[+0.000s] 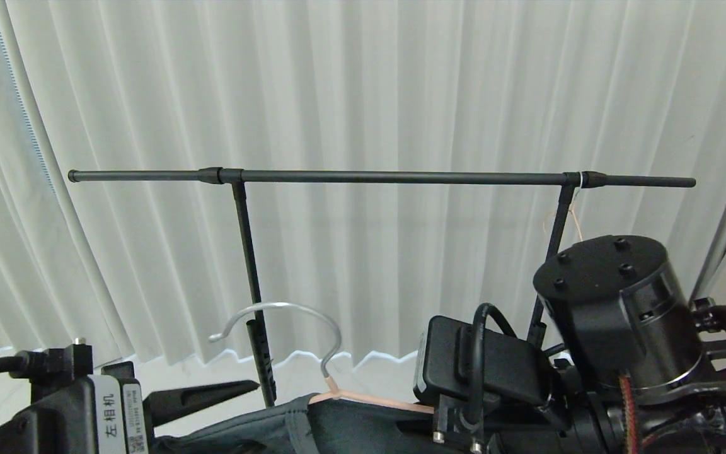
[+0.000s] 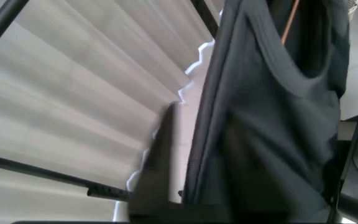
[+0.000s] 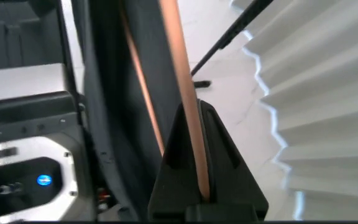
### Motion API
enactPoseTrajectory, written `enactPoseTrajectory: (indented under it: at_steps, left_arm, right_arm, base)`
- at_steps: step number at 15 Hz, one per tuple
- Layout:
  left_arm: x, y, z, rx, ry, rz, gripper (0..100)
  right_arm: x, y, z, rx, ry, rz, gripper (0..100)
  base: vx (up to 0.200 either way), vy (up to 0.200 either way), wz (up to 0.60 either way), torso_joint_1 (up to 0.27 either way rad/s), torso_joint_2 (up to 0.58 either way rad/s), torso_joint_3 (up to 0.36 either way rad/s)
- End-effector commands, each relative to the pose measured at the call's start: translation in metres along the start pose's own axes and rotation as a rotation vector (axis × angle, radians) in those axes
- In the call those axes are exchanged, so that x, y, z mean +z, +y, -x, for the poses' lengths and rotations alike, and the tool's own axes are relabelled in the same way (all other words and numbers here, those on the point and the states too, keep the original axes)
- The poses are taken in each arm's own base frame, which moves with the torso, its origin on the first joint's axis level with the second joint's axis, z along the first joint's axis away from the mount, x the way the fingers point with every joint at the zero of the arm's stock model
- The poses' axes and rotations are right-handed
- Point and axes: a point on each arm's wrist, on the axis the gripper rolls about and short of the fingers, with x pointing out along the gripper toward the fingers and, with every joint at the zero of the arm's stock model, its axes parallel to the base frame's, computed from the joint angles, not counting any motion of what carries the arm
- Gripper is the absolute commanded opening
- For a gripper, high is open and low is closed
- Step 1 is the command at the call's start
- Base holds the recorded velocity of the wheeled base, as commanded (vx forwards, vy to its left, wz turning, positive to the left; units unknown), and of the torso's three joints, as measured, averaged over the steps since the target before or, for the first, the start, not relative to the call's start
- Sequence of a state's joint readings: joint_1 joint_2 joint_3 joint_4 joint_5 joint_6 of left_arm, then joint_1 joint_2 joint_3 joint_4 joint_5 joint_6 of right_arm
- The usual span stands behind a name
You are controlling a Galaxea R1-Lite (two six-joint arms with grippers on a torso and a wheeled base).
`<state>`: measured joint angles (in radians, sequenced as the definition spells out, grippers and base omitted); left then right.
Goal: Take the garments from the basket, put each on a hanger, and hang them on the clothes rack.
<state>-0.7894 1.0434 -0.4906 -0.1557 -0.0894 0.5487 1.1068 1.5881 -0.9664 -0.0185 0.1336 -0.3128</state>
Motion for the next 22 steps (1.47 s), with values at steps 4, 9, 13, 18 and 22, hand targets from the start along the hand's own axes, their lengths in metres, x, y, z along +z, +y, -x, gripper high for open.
enactPoseTrajectory:
  at_steps: [4,9,13,18,22]
  left_arm:
    - [-0.001,0.0,0.0,0.003,0.004,0.003,100]
    - [-0.031,-0.007,0.009,0.053,0.093,0.054,100]
    - [-0.074,-0.01,0.021,0.215,0.255,0.276,100]
    - [-0.076,0.0,0.005,0.197,0.315,0.391,100]
    - [-0.073,0.005,-0.001,0.203,0.3,0.393,100]
  right_arm:
    - [0.0,-0.012,0.03,-0.084,-0.045,0.124,0]
    - [-0.013,-0.028,0.056,-0.195,-0.051,0.08,0]
    - [-0.022,-0.025,0.07,-0.221,-0.117,0.083,0]
    - [-0.018,-0.021,0.079,-0.192,-0.171,0.102,0]
    - [-0.018,-0.016,0.084,-0.184,-0.188,0.112,0]
  base:
    - [0.0,0.0,0.0,0.0,0.0,0.0]
    - [0.0,0.0,0.0,0.0,0.0,0.0]
    - [0.0,0.0,0.0,0.0,0.0,0.0]
    - [0.0,0.0,0.0,0.0,0.0,0.0]
    - [0.0,0.0,0.0,0.0,0.0,0.0]
